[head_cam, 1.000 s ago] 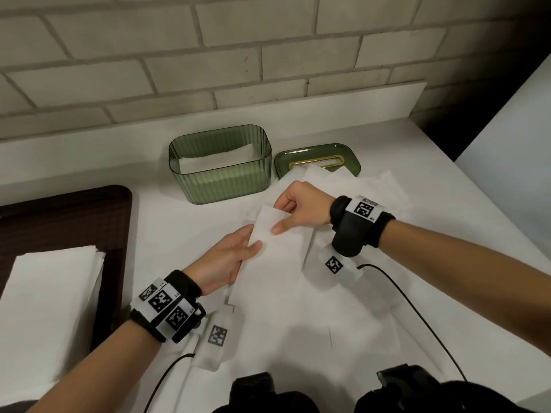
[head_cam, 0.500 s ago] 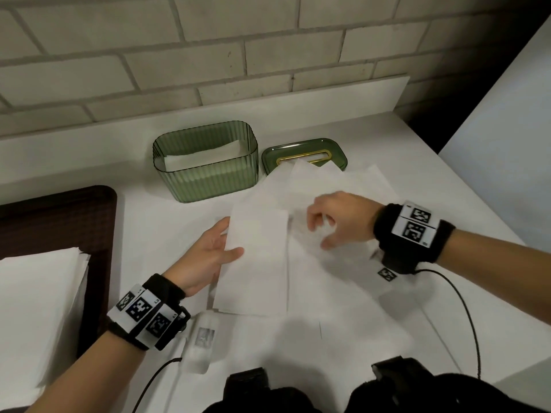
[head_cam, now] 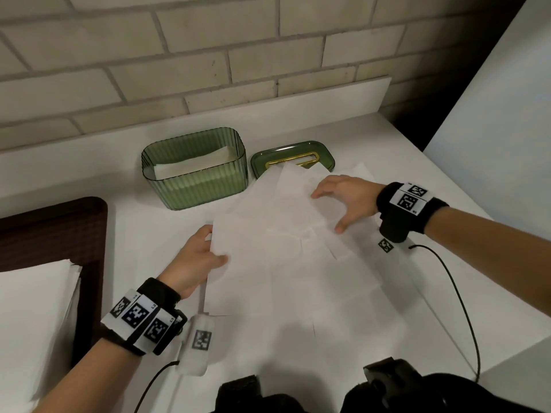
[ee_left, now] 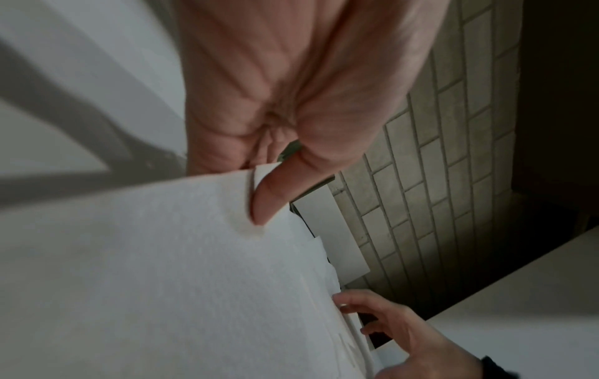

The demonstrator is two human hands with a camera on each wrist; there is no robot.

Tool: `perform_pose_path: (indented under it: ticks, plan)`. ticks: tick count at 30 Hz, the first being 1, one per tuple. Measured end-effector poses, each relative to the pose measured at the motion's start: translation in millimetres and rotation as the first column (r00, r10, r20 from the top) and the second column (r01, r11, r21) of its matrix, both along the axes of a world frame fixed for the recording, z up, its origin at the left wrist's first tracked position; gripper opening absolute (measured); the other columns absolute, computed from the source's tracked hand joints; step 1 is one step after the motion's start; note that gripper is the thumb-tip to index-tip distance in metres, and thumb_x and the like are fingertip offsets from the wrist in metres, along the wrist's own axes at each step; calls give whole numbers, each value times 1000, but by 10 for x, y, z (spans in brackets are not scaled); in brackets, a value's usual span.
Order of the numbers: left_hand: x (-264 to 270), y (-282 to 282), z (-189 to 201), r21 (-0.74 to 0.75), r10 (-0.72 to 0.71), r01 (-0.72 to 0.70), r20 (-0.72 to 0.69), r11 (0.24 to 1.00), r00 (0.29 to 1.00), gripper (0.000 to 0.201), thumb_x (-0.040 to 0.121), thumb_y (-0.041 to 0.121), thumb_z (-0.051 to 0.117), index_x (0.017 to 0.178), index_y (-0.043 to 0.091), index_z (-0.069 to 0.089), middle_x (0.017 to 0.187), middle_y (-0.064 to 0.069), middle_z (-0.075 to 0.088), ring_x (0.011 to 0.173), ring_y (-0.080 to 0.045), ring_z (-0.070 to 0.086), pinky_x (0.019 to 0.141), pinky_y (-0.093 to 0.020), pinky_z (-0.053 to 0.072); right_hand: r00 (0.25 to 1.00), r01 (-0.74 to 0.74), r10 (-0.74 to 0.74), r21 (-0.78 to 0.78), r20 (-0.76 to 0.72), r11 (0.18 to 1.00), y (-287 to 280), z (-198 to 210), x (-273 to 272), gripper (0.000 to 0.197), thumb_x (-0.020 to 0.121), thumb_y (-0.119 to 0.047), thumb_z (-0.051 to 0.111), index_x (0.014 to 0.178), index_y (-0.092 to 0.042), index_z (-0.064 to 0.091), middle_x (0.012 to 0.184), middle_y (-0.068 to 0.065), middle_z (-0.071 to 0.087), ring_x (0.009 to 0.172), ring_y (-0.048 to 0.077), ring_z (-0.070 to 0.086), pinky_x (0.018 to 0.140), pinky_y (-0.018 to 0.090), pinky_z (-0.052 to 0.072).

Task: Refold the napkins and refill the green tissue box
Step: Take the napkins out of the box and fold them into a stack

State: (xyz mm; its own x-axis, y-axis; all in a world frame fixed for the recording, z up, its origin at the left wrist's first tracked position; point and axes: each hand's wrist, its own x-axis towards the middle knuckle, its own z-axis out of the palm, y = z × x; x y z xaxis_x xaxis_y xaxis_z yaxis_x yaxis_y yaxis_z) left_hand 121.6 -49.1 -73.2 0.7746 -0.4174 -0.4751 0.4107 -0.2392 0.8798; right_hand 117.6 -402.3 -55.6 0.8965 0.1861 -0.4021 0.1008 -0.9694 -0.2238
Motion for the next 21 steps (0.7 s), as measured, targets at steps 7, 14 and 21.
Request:
perform_pose_path:
  ticks: [7, 14, 21]
  plan:
    - [7, -6, -13, 10, 18, -18, -13, 1000, 1000, 46, 89, -16, 52, 128, 8, 47, 122, -17, 65, 102, -29, 65, 68, -31, 55, 992, -120, 130, -320, 10, 940, 155, 85, 97, 89, 73, -45, 72, 149, -24, 31, 155, -1, 32, 135, 24, 39, 107, 35, 36]
    - [47, 31, -18, -84, 62, -77, -169, 993, 984, 40, 87, -18, 51, 120, 4, 58, 116, -17, 70, 100, -29, 69, 78, -36, 59, 961, 102, -80, -71, 263, 992, 155, 144, 13, 21, 89, -25, 53, 73, -15, 61, 71, 7, 58, 77, 32, 54, 65, 35, 43]
    - [111, 23, 39, -204, 96, -161, -293, 966, 951, 36, 87, -16, 47, 117, -1, 62, 114, -17, 70, 94, -25, 72, 79, -35, 60, 891, 231, -400, 544, 215, 807, 217, 749, -74, 17, 90, -25, 68, 80, -12, 71, 53, -2, 63, 46, 6, 51, 52, 21, 46]
